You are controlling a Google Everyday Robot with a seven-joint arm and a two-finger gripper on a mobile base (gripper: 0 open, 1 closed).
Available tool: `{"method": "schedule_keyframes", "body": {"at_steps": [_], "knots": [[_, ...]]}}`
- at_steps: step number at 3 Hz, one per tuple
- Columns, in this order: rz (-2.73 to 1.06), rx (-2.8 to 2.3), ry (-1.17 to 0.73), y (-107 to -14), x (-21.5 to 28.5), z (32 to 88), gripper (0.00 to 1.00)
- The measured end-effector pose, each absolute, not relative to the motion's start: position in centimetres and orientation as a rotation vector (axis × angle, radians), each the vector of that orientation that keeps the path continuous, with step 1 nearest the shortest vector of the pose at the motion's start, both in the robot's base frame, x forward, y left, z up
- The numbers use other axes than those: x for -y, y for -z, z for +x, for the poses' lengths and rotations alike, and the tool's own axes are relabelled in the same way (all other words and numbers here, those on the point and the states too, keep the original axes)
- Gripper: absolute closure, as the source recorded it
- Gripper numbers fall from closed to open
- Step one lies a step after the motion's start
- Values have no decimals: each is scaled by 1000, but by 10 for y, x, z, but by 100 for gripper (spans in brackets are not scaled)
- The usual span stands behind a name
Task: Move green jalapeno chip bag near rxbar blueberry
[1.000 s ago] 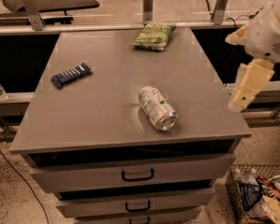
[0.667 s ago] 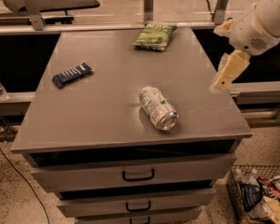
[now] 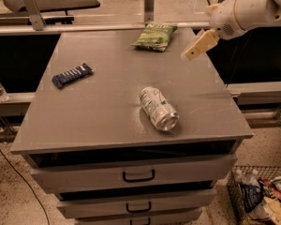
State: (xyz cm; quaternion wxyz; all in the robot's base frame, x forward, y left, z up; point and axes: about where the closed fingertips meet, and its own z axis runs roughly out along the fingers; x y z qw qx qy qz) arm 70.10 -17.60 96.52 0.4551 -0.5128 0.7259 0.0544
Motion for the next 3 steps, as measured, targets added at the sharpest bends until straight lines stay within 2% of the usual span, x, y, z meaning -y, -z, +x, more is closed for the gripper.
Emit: {"method": "schedule_keyframes", "body": {"at_steps": [2,3], "knots": [[-1253,-1789,-136,-966,175,704,0],[-1129,-1793,-127,-962,166,723,0]]}}
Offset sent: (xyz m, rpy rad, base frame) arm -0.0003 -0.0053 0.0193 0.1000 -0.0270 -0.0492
